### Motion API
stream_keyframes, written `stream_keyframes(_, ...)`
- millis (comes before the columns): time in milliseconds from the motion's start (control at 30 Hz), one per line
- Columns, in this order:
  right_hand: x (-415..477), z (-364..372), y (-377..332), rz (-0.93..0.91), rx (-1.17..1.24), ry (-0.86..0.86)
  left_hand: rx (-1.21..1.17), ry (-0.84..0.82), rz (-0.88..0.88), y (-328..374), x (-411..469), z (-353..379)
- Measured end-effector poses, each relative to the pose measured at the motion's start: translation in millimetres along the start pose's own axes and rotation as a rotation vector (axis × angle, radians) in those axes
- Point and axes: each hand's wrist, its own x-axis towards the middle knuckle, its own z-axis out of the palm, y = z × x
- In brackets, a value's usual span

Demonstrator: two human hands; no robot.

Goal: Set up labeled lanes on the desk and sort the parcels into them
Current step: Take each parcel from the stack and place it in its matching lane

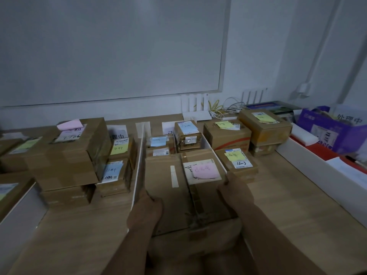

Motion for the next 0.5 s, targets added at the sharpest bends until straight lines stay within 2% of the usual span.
stream_keyframes(200, -33, -11, -14, -0.093, -0.020, 0.065, -0.106, 0.065, 0.048, 1, -27, -26)
stream_keyframes(333, -76, -15, -22, -0.181, 0.003, 0.038, -0.178, 0.138, 0.092, -6, -65, -46)
stream_keyframes(500, -134, -5, -40, -0.336, 0.064, -0.022, -0.294, 0.237, 0.100, -49, -119, -73)
